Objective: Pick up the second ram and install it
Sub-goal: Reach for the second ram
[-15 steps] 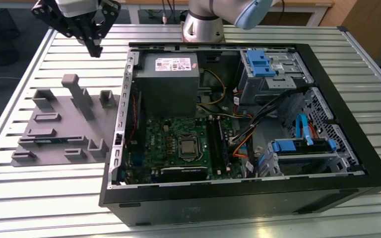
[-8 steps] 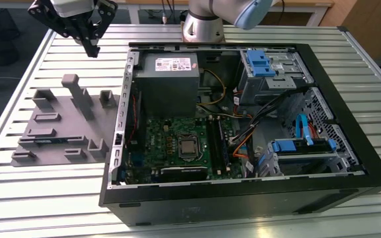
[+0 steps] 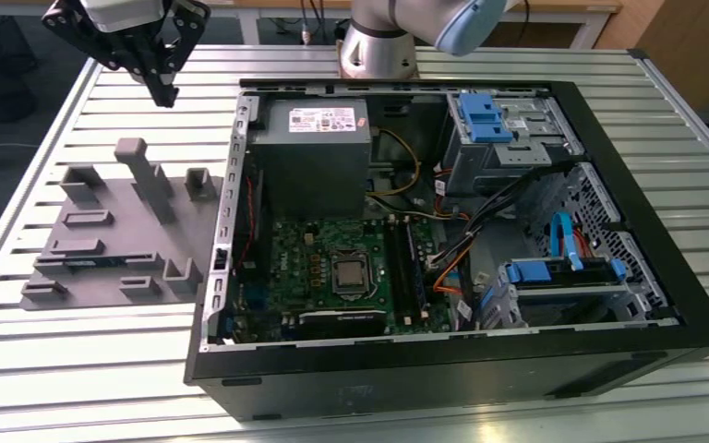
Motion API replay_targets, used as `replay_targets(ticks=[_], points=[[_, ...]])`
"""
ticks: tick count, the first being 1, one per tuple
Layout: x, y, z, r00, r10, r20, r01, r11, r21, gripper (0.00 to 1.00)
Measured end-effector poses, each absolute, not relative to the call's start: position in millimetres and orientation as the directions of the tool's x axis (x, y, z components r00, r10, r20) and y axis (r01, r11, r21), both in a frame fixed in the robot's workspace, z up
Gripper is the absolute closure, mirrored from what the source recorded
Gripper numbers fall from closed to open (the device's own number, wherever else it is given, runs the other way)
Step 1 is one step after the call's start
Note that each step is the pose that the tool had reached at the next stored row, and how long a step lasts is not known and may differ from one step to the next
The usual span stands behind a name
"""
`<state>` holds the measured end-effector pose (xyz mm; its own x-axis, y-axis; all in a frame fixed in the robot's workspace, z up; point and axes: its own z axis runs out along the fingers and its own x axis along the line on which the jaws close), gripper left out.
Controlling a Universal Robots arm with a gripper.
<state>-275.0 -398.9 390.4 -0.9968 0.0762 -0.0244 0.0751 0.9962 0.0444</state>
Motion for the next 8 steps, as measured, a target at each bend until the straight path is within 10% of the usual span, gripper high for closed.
replay_targets(ticks=[8], points=[[-280.6,-399.0,390.3,-0.997,0.076,-0.024,0.075,0.996,0.044,0.89]])
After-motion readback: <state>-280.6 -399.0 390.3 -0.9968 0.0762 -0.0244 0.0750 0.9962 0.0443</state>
